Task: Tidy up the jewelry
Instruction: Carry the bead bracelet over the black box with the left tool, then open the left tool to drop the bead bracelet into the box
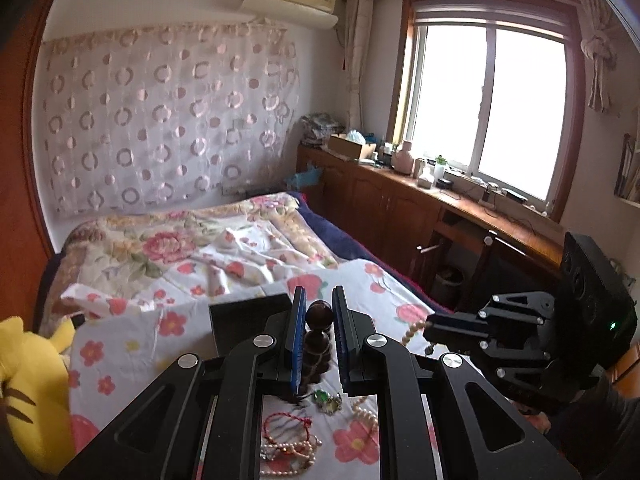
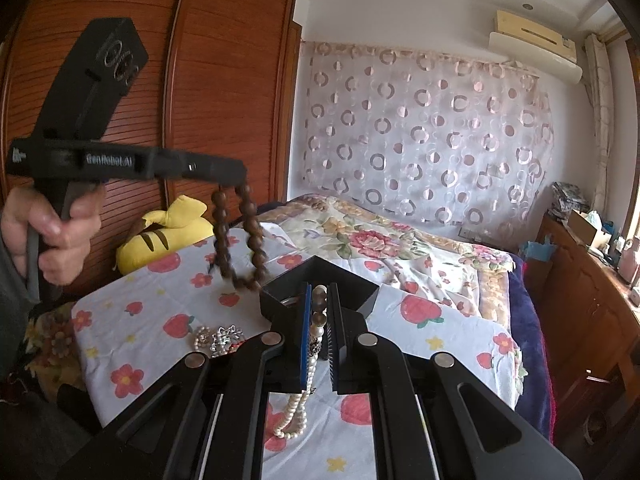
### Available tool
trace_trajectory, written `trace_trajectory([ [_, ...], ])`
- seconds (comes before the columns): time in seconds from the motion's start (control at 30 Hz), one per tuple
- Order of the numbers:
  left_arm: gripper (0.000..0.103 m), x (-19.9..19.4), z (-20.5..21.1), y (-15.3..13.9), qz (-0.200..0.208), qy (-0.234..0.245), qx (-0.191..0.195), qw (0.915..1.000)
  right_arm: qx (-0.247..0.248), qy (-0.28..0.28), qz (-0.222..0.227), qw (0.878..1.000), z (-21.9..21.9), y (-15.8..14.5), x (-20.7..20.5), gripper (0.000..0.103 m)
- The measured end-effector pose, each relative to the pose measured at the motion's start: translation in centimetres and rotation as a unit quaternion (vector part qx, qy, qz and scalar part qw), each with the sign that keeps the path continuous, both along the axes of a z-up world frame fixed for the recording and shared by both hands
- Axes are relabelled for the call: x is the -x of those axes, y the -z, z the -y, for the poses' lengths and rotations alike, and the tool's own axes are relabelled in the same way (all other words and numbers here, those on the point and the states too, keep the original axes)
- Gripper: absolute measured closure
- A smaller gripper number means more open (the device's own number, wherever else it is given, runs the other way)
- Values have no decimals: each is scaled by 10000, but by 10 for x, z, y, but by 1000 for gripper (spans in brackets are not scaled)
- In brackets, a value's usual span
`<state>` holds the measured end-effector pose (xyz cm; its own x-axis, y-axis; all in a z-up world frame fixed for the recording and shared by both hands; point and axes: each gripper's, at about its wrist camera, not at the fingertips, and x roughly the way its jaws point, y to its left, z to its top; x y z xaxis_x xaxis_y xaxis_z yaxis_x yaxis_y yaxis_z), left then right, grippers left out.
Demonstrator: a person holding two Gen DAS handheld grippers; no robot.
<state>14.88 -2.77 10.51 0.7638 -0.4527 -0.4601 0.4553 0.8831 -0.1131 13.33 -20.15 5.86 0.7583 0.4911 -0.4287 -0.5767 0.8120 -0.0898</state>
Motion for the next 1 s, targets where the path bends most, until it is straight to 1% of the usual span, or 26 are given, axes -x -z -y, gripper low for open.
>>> trace_trajectory([
  [0.1,91,-3,0,-4,29,-41,-58,10000,-27,8,24,10000,0,-3,-2,95],
  [0.27,91,-17,-3,-2,-11,-166,-147,9998,-62,5,119,9999,-5,-16,-10,95],
  [0.37,91,-27,-5,-1,-64,-210,-131,9997,-84,6,232,9997,-9,-29,-15,95],
  [0.5,91,-43,-3,1,-74,-331,-265,9991,-40,45,459,9989,-18,-52,-26,95],
  [0.63,91,-58,-4,3,-117,-417,-300,9986,-81,79,582,9982,-25,-71,-42,95],
  [0.77,91,-78,-5,14,-253,-523,-314,9978,-116,90,620,9980,-34,-81,-64,95],
  [0.87,91,-96,-5,28,-393,-584,-306,9971,-144,98,552,9983,-42,-83,-82,95],
  [1.0,91,-115,-4,55,-638,-649,-312,9954,-64,113,510,9986,-54,-79,-100,95],
])
